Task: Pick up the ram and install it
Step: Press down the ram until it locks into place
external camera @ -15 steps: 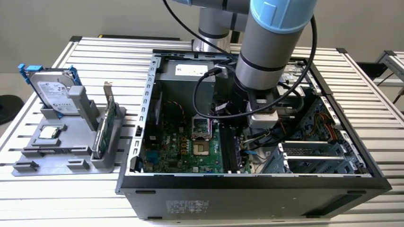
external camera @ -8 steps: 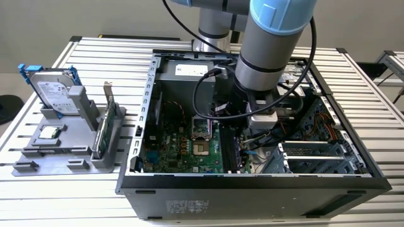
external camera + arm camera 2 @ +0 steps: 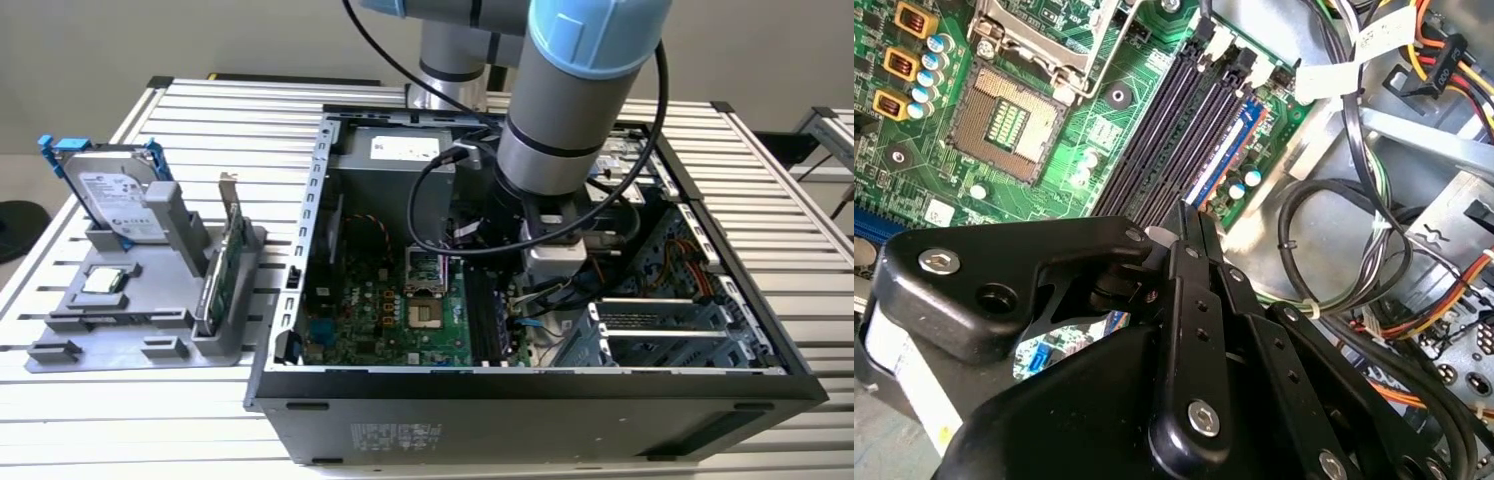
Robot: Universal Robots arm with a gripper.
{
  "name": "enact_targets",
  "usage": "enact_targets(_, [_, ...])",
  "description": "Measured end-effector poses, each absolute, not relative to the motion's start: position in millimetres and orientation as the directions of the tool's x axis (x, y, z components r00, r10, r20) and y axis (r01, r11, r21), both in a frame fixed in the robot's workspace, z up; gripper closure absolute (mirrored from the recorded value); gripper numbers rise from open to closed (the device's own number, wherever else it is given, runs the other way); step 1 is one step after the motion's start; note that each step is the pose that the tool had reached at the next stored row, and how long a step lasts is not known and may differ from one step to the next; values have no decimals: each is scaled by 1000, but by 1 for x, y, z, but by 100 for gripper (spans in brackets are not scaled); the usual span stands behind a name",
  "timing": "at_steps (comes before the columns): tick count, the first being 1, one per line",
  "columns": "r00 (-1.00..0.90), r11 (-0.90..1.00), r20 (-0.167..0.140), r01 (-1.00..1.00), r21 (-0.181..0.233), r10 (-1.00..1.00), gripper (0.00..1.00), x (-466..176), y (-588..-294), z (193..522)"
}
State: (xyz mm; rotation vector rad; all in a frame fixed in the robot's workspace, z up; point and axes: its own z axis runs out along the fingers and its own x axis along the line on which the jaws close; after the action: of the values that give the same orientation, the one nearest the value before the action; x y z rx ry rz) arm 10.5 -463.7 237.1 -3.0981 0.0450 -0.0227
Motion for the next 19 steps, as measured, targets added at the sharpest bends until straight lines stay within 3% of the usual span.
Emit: enact_targets(19, [999,-999,13,-29,-43,-29,100,11,-464,233])
